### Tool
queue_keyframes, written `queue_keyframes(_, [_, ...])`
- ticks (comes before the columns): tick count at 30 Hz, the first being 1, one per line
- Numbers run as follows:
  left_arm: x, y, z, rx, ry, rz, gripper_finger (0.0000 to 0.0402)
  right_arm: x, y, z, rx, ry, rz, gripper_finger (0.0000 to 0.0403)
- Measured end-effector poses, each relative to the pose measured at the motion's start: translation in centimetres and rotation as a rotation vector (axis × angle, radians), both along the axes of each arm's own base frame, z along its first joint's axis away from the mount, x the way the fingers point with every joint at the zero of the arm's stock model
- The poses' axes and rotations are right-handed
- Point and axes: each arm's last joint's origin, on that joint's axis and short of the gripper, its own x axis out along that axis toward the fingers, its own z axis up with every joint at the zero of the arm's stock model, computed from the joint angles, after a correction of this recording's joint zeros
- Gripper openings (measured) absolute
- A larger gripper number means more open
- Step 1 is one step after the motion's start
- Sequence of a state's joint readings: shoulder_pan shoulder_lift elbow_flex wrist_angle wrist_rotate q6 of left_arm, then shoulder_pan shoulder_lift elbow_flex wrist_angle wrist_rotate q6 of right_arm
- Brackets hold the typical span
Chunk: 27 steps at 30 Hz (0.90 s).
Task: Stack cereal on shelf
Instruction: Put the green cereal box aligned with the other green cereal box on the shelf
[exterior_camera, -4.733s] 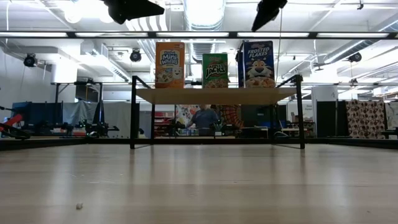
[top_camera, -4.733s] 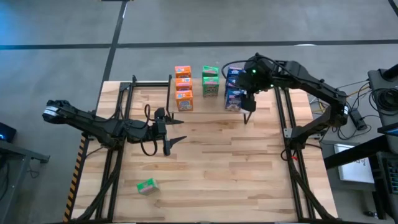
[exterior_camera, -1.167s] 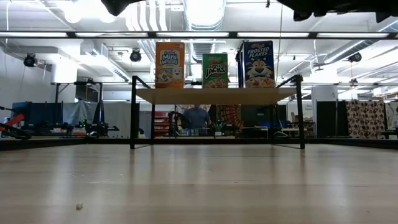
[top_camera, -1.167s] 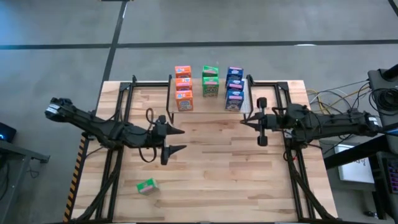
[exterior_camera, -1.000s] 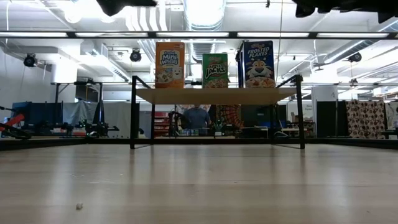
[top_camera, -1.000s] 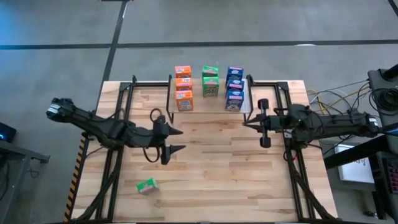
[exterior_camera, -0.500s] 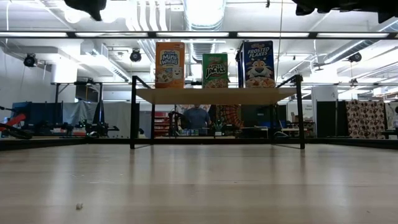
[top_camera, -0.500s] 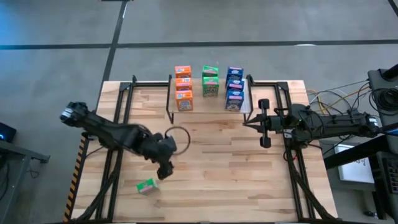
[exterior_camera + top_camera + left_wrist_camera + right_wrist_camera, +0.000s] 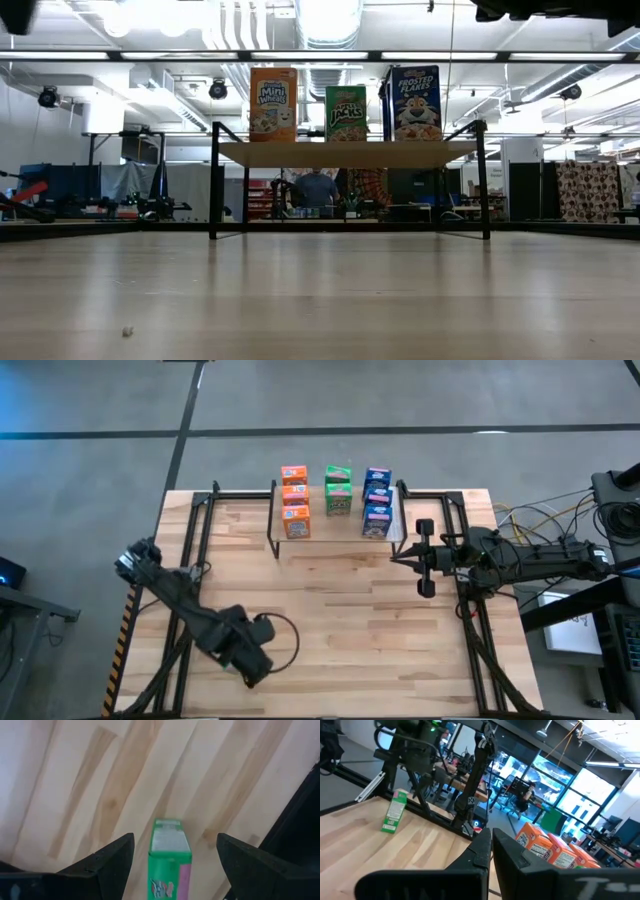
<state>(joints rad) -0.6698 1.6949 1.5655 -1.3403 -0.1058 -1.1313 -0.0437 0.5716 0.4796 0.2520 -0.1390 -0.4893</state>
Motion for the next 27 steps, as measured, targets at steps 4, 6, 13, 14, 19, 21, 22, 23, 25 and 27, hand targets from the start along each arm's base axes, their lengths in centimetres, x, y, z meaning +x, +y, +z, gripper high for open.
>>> queue_keyframes(4, [-0.9,-1.0,-0.1,0.008,-0.001,0.03,0.0267,0.0,0.0,0.0,0.013,0.001,0.001,0.0009])
queue_keyframes(6, [-1.4,-1.4,0.0,0.019,-0.014,0.043,0.0267,0.0,0.0,0.0,0.017,0.003,0.001,0.0009])
queue_keyframes(13, [-3.3,-2.6,-0.3,0.07,0.026,0.065,0.0276,0.4,0.0,-0.2,0.016,0.012,0.002,0.0009])
queue_keyframes(14, [-3.5,-2.6,-0.3,0.084,0.036,0.069,0.028,0.4,0.0,-0.2,0.016,0.008,0.001,0.0009])
queue_keyframes(19, [-4.1,-2.7,-0.3,0.117,0.047,0.061,0.0302,0.6,0.0,-0.3,0.006,0.012,0.0,0.0009])
queue_keyframes(21, [-4.1,-2.8,-0.3,0.113,0.042,0.055,0.0307,0.6,0.0,-0.2,0.006,0.009,0.0,0.0009])
queue_keyframes(22, [-4.0,-2.8,-0.4,0.108,0.035,0.054,0.0308,0.6,0.0,-0.2,0.006,0.008,0.0,0.0009])
queue_keyframes(23, [-4.0,-2.9,-0.5,0.106,0.028,0.053,0.0308,0.6,0.0,-0.2,0.006,0.008,0.0,0.0009])
queue_keyframes(25, [-4.0,-3.0,-0.7,0.104,0.023,0.048,0.0308,0.6,0.0,-0.2,0.006,0.008,0.0,0.0009])
queue_keyframes(27, [-4.0,-3.2,-1.2,0.096,0.015,0.043,0.0308,0.6,0.0,-0.2,0.006,0.009,0.0,0.0009])
